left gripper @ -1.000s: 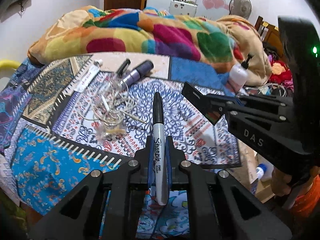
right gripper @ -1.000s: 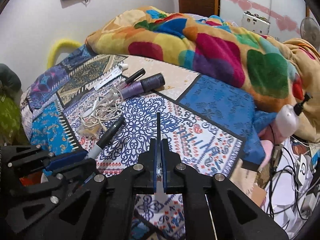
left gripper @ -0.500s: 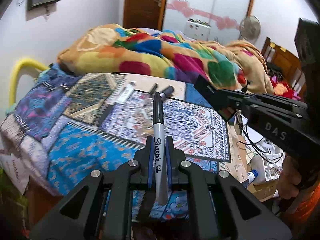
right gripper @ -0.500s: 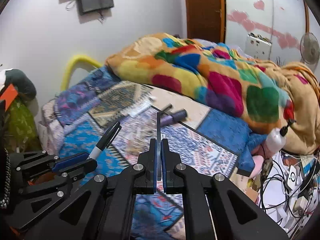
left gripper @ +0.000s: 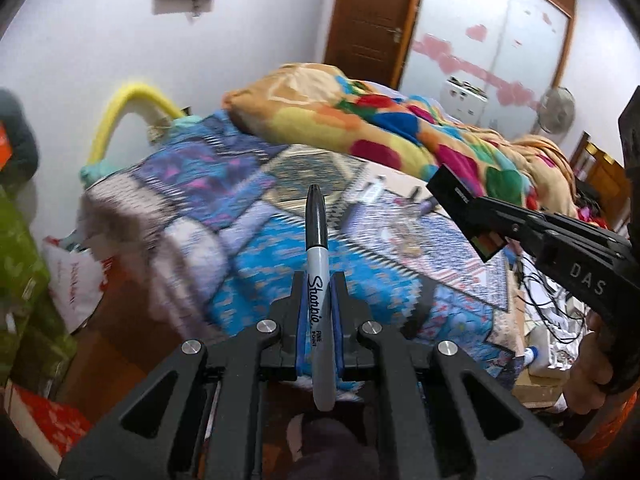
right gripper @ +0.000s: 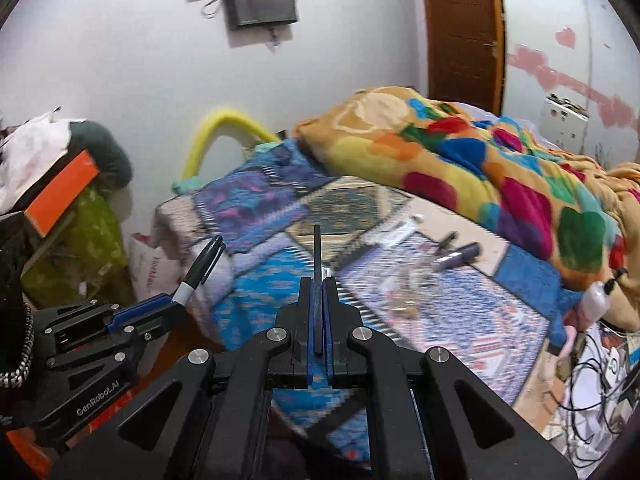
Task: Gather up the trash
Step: 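Carry the marker in the left tool while the right tool carries the case to the bucket, then open the right tool over the bucket while the left tool releases the marker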
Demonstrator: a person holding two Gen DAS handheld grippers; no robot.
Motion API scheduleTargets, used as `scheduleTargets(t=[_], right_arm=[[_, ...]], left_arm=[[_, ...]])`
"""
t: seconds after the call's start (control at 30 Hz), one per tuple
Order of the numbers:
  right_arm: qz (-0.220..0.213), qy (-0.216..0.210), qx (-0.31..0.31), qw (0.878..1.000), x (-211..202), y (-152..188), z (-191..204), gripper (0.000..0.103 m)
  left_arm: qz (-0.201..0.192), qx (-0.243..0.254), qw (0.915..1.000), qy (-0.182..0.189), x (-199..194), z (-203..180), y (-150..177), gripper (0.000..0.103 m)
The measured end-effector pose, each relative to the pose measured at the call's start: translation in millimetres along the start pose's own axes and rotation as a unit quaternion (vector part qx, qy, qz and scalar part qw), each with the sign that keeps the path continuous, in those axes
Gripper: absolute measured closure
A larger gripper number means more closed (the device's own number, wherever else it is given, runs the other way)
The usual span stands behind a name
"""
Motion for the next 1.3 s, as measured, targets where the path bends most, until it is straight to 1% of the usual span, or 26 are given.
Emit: scheduleTargets(t=[0.1, 0.3, 0.47, 0.6, 0.73, 0.9, 0.97, 1.03, 1.1, 1.17, 1.23, 1.27, 1.3], right_arm=[[0.006, -0.016, -0.011, 1.0, 6.3, 1.2, 29.0, 0.099], [0.028, -0.05, -0.031, 0.998, 28.7, 7.8, 82.6, 0.099], [0.06, -0.079, -0.048, 0.994, 52.8, 22.7, 125.8, 0.099], [0.089, -0.098, -0.061, 0.989, 74.3, 37.6, 155.7, 0.099], [0.129, -0.115, -0.071, 0.982, 102.7, 55.8, 182.1, 0.099], [0.193, -0.134, -0.074, 0.969, 143.7, 84.2, 203.0, 0.099], [0.218, -0.136, -0.072, 0.964, 160.3, 95.6, 208.3, 0.099], [0.248, -0.14, -0.064, 0.956, 179.0, 108.0, 210.5, 0.099], [0.275, -0.138, -0.063, 0.949, 196.8, 120.8, 213.1, 0.099], [0.295, -0.133, -0.067, 0.944, 211.4, 131.0, 216.1, 0.099], [0.318, -0.136, -0.065, 0.936, 227.0, 140.7, 217.6, 0.099], [0.331, -0.135, -0.065, 0.932, 235.1, 146.2, 219.1, 0.099], [0.338, -0.133, -0.065, 0.93, 240.0, 149.5, 220.1, 0.099]], left_arm=[[-0.002, -0.015, 0.9996, -0.022, -15.9, 35.5, 11.3, 0.093], [0.005, -0.046, 0.9971, -0.061, -32.4, 97.1, 35.2, 0.093], [0.019, -0.072, 0.9936, -0.086, -35.6, 139.8, 58.4, 0.093], [0.04, -0.094, 0.9894, -0.104, -31.5, 172.4, 82.5, 0.093], [0.069, -0.118, 0.9837, -0.116, -17.4, 199.2, 109.1, 0.093], [0.109, -0.152, 0.9746, -0.123, 9.5, 225.8, 140.2, 0.093], [0.132, -0.169, 0.9688, -0.124, 26.7, 237.7, 156.5, 0.093], [0.154, -0.181, 0.9643, -0.116, 43.1, 246.4, 169.8, 0.093], [0.173, -0.189, 0.9587, -0.123, 58.1, 254.3, 182.5, 0.093], [0.189, -0.194, 0.9549, -0.122, 70.4, 260.4, 192.1, 0.093], [0.208, -0.202, 0.9485, -0.127, 86.3, 269.6, 205.4, 0.093], [0.213, -0.205, 0.9468, -0.126, 91.5, 272.3, 207.9, 0.093], [0.222, -0.212, 0.9437, -0.124, 98.0, 275.5, 213.3, 0.093]])
Point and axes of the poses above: each gripper's, at about its wrist camera, not at the fingertips, and x roughly the way its jaws point, z to its left, y to its underside, the point moved 1 cm from there along x, roughly the way its jaws point, and after that the axes turned 6 degrees about -z, right-handed, at the moved point
